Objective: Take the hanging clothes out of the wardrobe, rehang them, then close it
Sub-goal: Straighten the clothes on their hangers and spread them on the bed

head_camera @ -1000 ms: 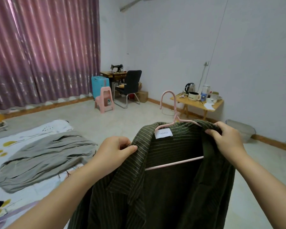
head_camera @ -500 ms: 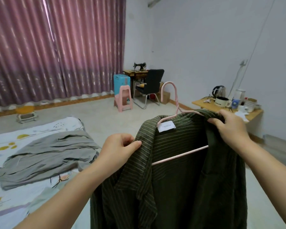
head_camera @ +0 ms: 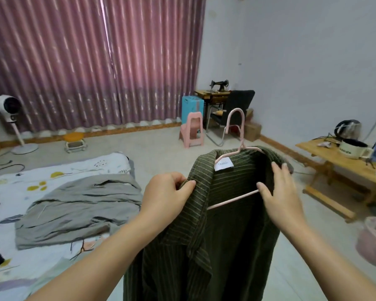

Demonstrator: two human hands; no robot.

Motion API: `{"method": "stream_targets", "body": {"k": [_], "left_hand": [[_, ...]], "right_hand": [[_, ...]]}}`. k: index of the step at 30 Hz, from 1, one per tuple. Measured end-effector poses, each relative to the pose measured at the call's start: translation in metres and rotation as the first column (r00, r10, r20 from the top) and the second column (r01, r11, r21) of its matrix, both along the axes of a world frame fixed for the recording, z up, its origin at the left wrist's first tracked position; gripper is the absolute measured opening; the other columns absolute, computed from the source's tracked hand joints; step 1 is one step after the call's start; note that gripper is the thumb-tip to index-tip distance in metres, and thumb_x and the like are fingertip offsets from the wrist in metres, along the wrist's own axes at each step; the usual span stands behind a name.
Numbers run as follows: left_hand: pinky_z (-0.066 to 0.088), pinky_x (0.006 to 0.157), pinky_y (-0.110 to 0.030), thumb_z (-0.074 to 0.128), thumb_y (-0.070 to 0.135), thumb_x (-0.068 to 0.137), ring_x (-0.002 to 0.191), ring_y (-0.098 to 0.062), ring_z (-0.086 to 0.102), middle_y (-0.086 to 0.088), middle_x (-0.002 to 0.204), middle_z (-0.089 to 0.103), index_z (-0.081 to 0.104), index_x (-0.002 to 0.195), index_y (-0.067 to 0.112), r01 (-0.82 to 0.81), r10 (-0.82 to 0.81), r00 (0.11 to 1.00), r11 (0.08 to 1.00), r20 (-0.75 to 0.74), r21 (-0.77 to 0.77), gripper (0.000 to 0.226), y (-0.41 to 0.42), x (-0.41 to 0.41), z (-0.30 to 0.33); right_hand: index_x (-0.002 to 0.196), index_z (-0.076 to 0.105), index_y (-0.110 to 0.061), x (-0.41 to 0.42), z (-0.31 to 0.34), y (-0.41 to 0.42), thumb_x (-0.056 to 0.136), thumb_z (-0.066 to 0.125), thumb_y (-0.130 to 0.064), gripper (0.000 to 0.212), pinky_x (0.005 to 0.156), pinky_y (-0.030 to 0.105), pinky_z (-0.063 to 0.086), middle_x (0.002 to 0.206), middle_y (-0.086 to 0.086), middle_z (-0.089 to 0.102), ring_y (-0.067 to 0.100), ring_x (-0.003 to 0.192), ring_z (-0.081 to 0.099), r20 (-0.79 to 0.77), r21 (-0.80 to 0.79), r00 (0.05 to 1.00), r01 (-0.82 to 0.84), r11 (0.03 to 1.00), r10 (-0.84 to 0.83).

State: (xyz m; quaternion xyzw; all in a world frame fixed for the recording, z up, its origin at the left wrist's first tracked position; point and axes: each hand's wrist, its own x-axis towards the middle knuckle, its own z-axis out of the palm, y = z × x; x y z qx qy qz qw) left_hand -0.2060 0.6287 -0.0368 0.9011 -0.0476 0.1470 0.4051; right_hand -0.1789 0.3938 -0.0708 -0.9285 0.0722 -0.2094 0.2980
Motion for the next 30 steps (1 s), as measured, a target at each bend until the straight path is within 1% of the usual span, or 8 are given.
{"method": "stream_targets", "body": {"k": [3, 7, 10, 12, 16, 21, 26, 30], "left_hand": [[0.034, 0.054, -0.025, 0.056, 0.033, 0.09, 0.061, -0.009, 0.053, 0.009, 0.058, 0.055, 0.053, 0.06, 0.027, -0.079, 0.079, 0.997, 0.997, -0.014, -0.003, 0.031, -0.003, 0.03, 0.0], [0.039, 0.056, -0.024, 0.055, 0.034, 0.091, 0.066, -0.008, 0.055, 0.01, 0.063, 0.057, 0.061, 0.071, 0.022, -0.213, 0.213, 0.977, 0.977, -0.01, -0.004, 0.024, -0.01, 0.073, 0.003], [0.045, 0.064, -0.031, 0.055, 0.035, 0.09, 0.071, -0.014, 0.058, 0.006, 0.066, 0.061, 0.064, 0.072, 0.019, -0.323, 0.323, 0.946, 0.946, 0.013, -0.026, 0.026, -0.011, 0.107, 0.006], [0.041, 0.062, -0.03, 0.056, 0.035, 0.09, 0.071, -0.017, 0.058, 0.005, 0.063, 0.059, 0.062, 0.067, 0.02, -0.378, 0.379, 0.925, 0.925, 0.022, -0.035, 0.028, -0.009, 0.128, 0.01], [0.05, 0.071, -0.036, 0.054, 0.036, 0.09, 0.077, -0.02, 0.061, -0.002, 0.074, 0.067, 0.068, 0.079, 0.013, -0.448, 0.452, 0.891, 0.891, 0.035, -0.077, 0.029, -0.002, 0.165, 0.021], [0.048, 0.07, -0.037, 0.053, 0.034, 0.091, 0.077, -0.023, 0.061, -0.008, 0.075, 0.067, 0.068, 0.078, 0.005, -0.492, 0.497, 0.864, 0.867, 0.076, -0.082, 0.034, 0.012, 0.212, 0.032], [0.037, 0.055, -0.03, 0.053, 0.033, 0.091, 0.074, -0.025, 0.06, -0.012, 0.075, 0.067, 0.068, 0.077, 0.002, -0.513, 0.514, 0.849, 0.857, 0.123, -0.041, 0.037, 0.035, 0.249, 0.041], [0.049, 0.066, -0.034, 0.054, 0.031, 0.091, 0.076, -0.029, 0.064, -0.019, 0.08, 0.069, 0.069, 0.079, -0.003, -0.505, 0.51, 0.851, 0.86, 0.128, -0.074, 0.039, 0.074, 0.272, 0.052]], "right_hand": [[0.15, 0.015, -0.023, 0.019, -0.029, 0.024, 0.096, 0.045, -0.035, 0.063, 0.116, 0.035, 0.012, 0.159, 0.0, 0.006, 0.016, 0.145, 0.006, -0.082, 0.082, 0.976, -0.196, 0.977, 0.202], [0.149, 0.001, -0.033, 0.031, -0.069, 0.059, 0.091, 0.034, -0.056, 0.071, 0.116, 0.031, 0.008, 0.157, -0.012, -0.004, 0.006, 0.144, 0.001, -0.259, 0.248, 0.843, -0.413, 0.876, 0.471], [0.141, -0.018, -0.039, 0.043, -0.096, 0.085, 0.063, 0.024, -0.088, 0.101, 0.115, 0.029, 0.006, 0.156, -0.014, -0.012, 0.005, 0.143, -0.003, -0.321, 0.361, 0.714, -0.515, 0.778, 0.622], [0.14, -0.027, -0.032, 0.055, -0.104, 0.1, 0.047, 0.03, -0.097, 0.126, 0.116, 0.028, 0.006, 0.156, -0.01, -0.015, 0.007, 0.143, -0.004, -0.344, 0.425, 0.664, -0.52, 0.741, 0.664], [0.142, -0.028, -0.028, 0.081, -0.106, 0.132, 0.064, 0.076, -0.055, 0.133, 0.119, 0.035, 0.007, 0.156, -0.007, -0.016, 0.012, 0.145, -0.005, -0.329, 0.473, 0.72, -0.434, 0.767, 0.611], [0.141, -0.031, -0.024, 0.128, -0.105, 0.173, 0.061, 0.078, -0.056, 0.139, 0.12, 0.038, 0.005, 0.156, -0.002, -0.02, 0.017, 0.146, -0.006, -0.32, 0.43, 0.812, -0.334, 0.839, 0.487], [0.145, -0.021, -0.018, 0.166, -0.114, 0.216, 0.063, 0.079, -0.051, 0.134, 0.119, 0.042, 0.01, 0.158, 0.002, -0.008, 0.021, 0.146, 0.001, -0.366, 0.426, 0.848, -0.214, 0.879, 0.384], [0.147, -0.012, -0.021, 0.181, -0.137, 0.254, 0.067, 0.077, -0.047, 0.122, 0.117, 0.046, 0.018, 0.157, 0.003, 0.007, 0.023, 0.145, 0.012, -0.406, 0.445, 0.829, -0.188, 0.876, 0.384]]}}
